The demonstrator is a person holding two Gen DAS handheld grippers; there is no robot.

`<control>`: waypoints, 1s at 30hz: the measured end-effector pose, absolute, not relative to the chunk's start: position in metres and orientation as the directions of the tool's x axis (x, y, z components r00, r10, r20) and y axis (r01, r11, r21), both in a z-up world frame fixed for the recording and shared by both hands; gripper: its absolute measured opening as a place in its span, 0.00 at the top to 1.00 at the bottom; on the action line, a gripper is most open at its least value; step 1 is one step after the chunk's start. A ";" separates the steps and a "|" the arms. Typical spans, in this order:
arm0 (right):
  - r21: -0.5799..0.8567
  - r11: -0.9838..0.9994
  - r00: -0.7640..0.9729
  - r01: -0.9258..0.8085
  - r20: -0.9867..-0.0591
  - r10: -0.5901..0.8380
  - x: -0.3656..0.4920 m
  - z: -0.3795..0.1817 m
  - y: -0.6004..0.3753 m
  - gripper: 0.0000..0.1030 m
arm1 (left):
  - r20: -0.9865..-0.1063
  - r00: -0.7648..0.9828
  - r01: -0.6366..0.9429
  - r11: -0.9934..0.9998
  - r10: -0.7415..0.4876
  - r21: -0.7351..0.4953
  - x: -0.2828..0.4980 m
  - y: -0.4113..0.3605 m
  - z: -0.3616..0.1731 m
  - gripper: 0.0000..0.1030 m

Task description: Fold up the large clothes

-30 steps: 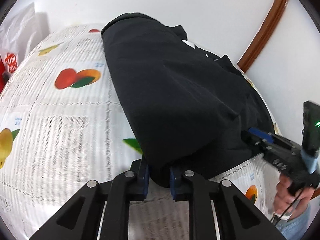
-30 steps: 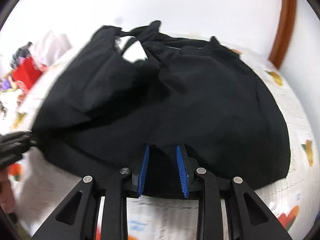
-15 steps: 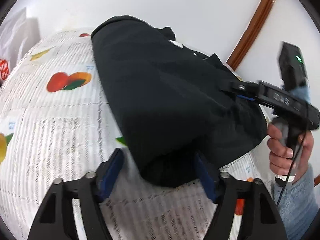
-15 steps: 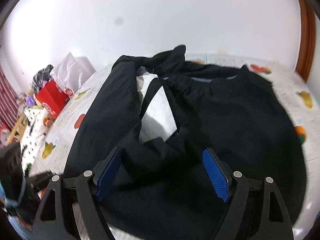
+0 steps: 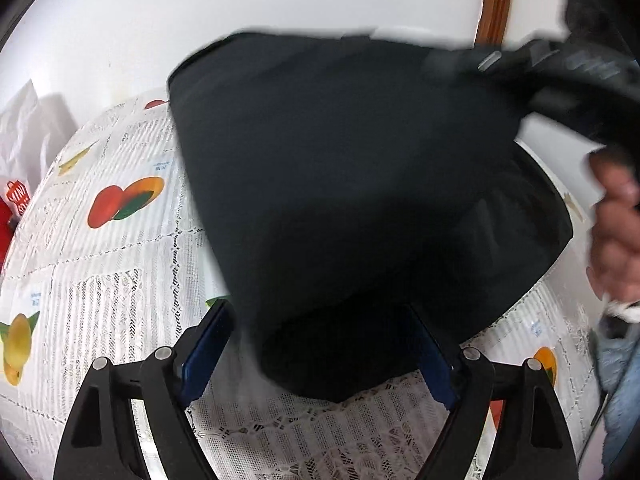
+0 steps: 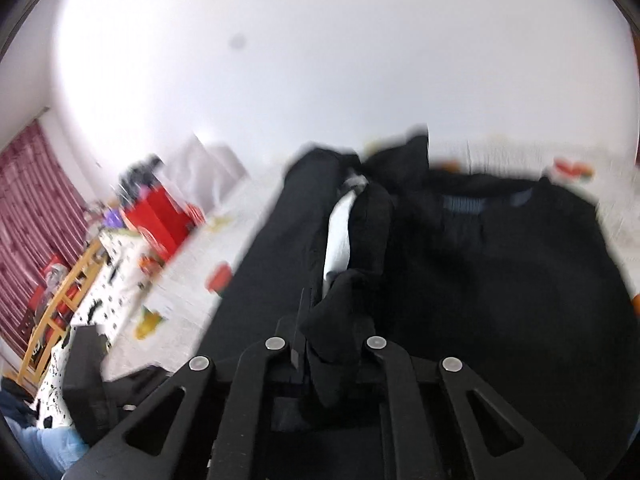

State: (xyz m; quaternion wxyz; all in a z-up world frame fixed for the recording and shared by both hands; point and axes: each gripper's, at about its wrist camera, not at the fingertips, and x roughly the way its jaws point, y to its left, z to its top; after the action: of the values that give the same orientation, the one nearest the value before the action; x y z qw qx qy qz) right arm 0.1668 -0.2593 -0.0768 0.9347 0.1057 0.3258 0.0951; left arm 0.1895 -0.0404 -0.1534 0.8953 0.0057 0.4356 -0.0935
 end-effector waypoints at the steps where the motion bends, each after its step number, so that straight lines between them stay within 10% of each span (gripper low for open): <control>1: 0.250 0.962 0.794 -0.108 -0.561 0.235 0.157 -0.067 -0.262 0.91 | -0.783 0.602 0.169 0.983 -0.156 -0.066 0.191 -0.042 -0.154 0.18; 7: 0.221 0.974 0.905 -0.043 -0.406 0.132 0.083 -0.040 -0.302 0.91 | -0.794 0.596 0.159 0.987 -0.117 -0.027 0.201 -0.052 -0.155 0.17; 15: 0.289 0.920 0.769 0.264 -0.639 -0.020 0.079 -0.116 -0.356 0.88 | -0.799 0.591 0.180 0.984 -0.108 0.001 0.211 -0.065 -0.156 0.14; 22: 0.291 0.917 0.747 0.272 -0.664 -0.010 0.097 -0.116 -0.354 0.49 | -0.794 0.560 0.220 0.966 -0.238 -0.134 0.213 -0.068 -0.151 0.17; 27: 0.228 0.934 0.702 0.276 -0.711 -0.034 0.116 -0.121 -0.347 0.50 | -0.801 0.573 0.225 0.973 -0.173 -0.050 0.214 -0.089 -0.156 0.17; 30: 0.173 0.951 0.690 0.255 -0.722 -0.054 0.125 -0.113 -0.340 0.86 | -0.799 0.590 0.216 0.976 -0.117 0.016 0.214 -0.100 -0.159 0.14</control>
State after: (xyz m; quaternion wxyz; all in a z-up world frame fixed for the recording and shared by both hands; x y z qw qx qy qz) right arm 0.1250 -0.3396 -0.1132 0.9097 0.1310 0.3847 -0.0848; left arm 0.2140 -0.1002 -0.1588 0.8900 0.0555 0.4428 -0.0936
